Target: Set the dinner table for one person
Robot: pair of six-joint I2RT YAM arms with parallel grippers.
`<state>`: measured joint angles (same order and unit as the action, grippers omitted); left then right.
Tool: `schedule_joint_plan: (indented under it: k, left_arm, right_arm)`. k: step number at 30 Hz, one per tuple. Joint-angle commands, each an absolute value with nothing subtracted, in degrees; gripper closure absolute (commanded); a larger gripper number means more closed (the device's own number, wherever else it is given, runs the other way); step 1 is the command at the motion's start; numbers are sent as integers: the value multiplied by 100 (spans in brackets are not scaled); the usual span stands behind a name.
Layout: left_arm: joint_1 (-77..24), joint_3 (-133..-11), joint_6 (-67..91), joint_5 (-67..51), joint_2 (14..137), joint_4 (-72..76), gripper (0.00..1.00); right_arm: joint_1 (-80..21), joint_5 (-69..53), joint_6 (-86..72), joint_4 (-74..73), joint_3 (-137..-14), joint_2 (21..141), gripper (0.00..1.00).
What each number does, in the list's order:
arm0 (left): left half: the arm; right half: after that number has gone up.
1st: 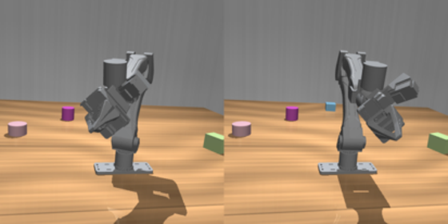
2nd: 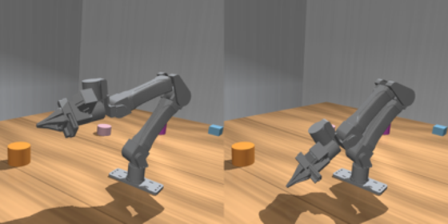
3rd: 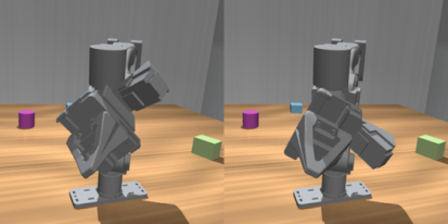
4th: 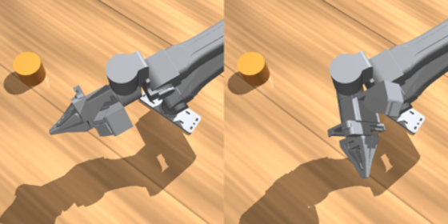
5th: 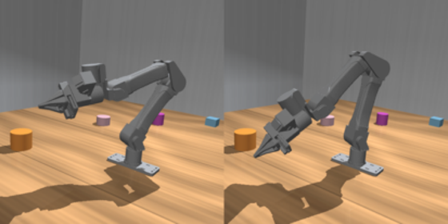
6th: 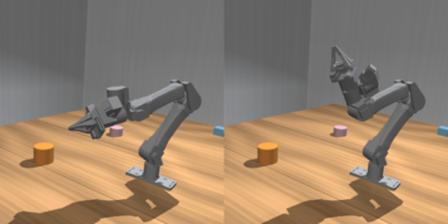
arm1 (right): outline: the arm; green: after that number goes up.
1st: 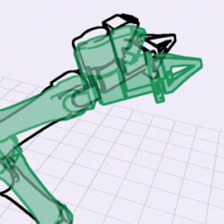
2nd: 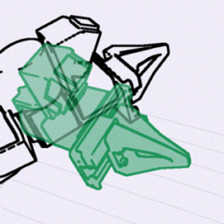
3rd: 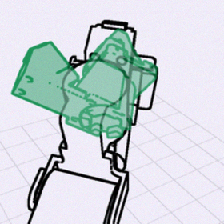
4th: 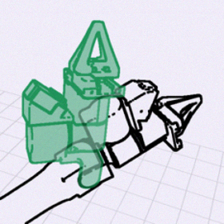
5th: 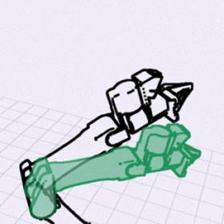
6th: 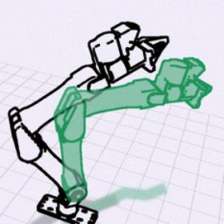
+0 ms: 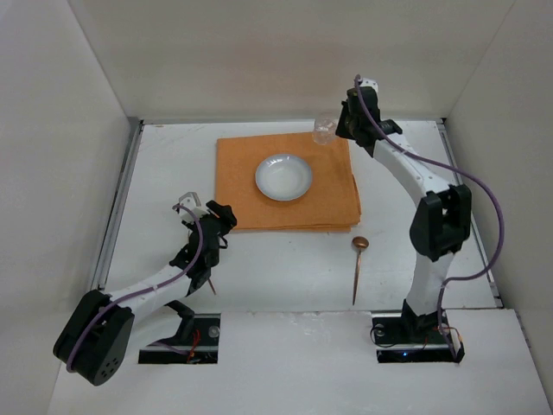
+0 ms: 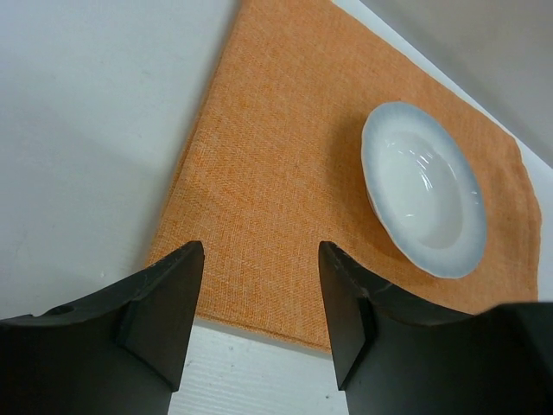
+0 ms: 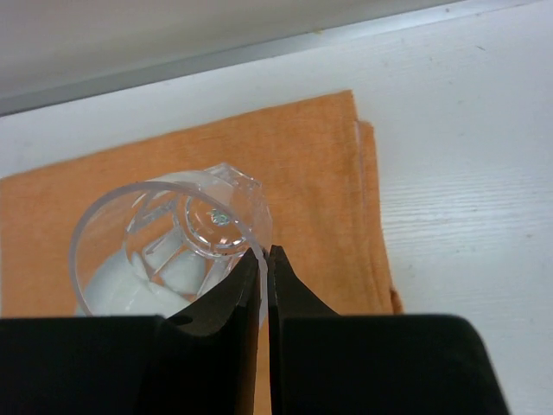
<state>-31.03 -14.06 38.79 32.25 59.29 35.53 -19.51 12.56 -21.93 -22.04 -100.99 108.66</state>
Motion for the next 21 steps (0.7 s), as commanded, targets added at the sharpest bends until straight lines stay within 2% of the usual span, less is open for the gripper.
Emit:
schedule_joint_plan:
  k: [1,12,21]
  left_arm:
    - [-3107,-1546,3841,3384,5923,3648,46]
    - [-3177,-1670,3779,3339,6056,3551,43]
    - [-3133,-1626,3727,3375,6029,3586,43]
  right_arm:
    - [-1912,1397,-1960,-2662,-10836,11380,93]
    - [-1788,1819,-1740,-3129,-11820,12445,93]
    - [-1560,1688,-1705,-3454,-12375,13130,92]
